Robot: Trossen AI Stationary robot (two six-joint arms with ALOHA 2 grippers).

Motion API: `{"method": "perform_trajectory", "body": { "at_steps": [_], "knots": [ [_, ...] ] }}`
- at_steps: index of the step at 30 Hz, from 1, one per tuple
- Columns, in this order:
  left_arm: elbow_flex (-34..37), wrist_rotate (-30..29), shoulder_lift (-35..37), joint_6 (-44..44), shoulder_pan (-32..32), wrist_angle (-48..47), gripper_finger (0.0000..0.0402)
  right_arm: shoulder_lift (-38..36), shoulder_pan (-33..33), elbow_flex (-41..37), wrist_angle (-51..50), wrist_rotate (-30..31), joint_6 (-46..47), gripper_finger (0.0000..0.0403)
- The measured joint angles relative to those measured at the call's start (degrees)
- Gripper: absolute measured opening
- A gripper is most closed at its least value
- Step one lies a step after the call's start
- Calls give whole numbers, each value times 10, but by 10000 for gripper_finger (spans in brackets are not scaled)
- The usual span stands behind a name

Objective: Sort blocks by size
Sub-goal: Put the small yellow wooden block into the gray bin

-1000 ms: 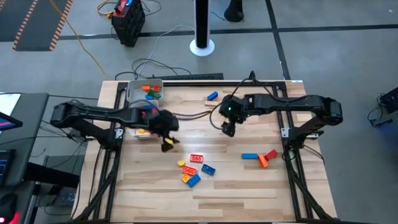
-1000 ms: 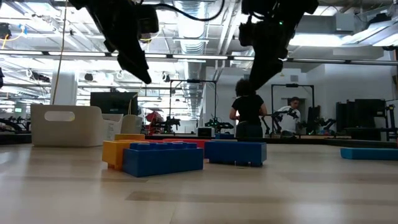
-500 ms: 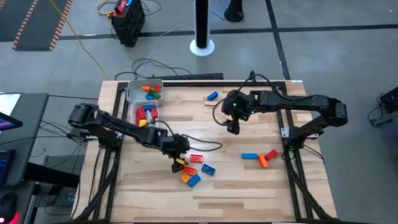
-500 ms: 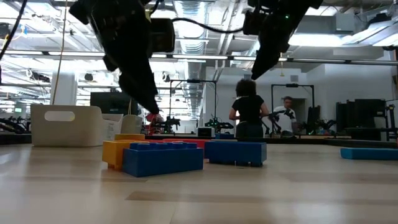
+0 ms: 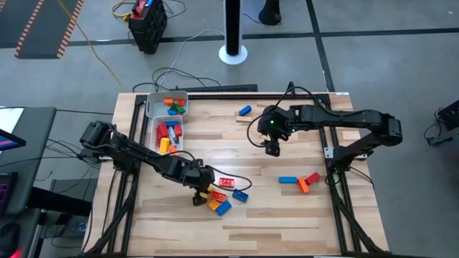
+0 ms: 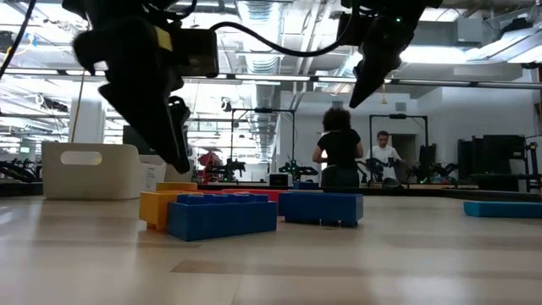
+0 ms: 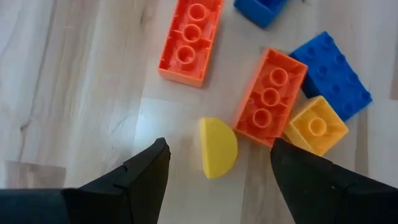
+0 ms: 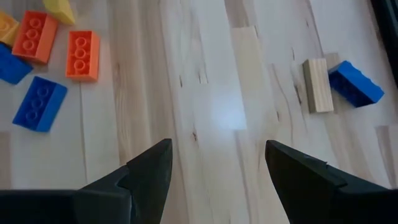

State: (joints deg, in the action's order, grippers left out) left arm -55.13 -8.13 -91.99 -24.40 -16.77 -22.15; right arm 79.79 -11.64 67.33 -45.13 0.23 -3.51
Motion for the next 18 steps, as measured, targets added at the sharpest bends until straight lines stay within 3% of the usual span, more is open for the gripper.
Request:
{"method": "perform_trajectory", "body": {
  "at_steps": [18],
  "knots": [
    [7,-8,-27,38,-4,14,265,0,0,0,17,-3,5,284]
  ]
}}
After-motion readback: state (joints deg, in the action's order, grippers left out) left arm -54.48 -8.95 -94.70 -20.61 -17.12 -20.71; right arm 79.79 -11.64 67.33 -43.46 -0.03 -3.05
